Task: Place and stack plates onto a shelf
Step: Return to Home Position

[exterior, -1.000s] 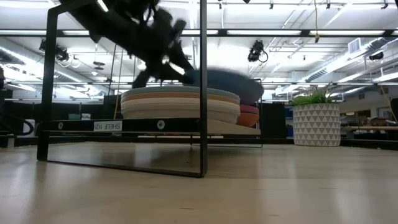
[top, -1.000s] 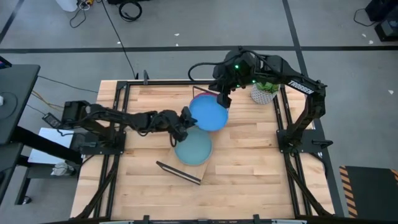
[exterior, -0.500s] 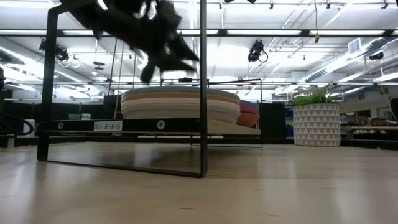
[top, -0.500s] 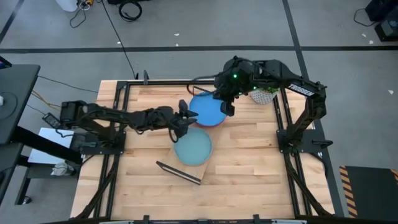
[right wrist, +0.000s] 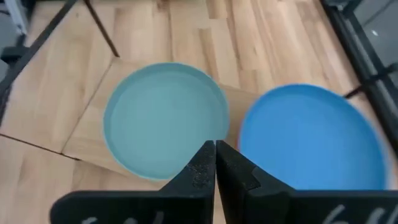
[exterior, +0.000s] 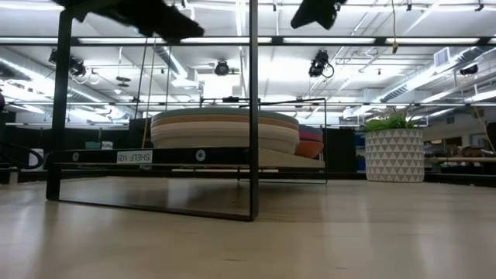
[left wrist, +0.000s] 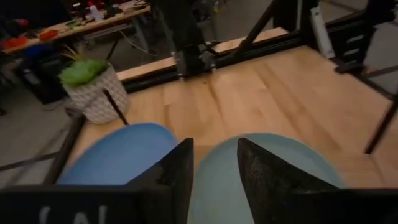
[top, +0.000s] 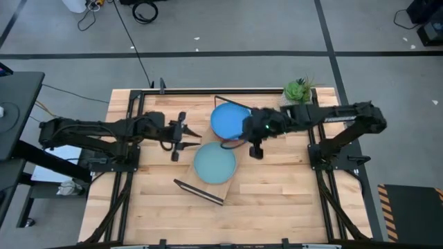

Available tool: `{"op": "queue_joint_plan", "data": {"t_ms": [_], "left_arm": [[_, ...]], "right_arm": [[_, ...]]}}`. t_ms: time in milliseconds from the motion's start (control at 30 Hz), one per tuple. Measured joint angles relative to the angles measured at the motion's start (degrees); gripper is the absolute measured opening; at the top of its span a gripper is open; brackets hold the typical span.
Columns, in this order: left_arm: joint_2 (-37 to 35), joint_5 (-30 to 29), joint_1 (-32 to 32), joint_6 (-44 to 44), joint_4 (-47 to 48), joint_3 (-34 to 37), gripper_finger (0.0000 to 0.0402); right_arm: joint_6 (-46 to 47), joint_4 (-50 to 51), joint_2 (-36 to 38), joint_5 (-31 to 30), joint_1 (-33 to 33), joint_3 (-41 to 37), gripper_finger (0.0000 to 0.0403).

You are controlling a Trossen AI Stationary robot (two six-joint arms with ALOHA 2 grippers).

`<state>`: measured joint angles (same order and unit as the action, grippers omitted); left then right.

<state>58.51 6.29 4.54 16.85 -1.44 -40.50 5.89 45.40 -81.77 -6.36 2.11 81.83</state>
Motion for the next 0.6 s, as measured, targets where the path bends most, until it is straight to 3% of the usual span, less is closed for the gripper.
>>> {"op": "queue_joint_plan", "data": {"t_ms": [167,300,600], "left_arm": [[-6.6,-0.9,-0.7,-1.3,-6.0,8.9,0.0107],[-13.4,-4.4,-0.6,-2.8,-5.9,13.6,0.0092],[-29.8,-7.6,-2.3,-6.8,-6.0,21.7,0.007]], "right_arm": [[1.4,-14.2,5.6,1.6,1.5,-14.2,0.001],[1.0,-24.6,9.9,1.4,1.9,-24.0,0.001],[4.4,-58.4,20.1,1.4,-1.6,-51.1,0.001]]}}
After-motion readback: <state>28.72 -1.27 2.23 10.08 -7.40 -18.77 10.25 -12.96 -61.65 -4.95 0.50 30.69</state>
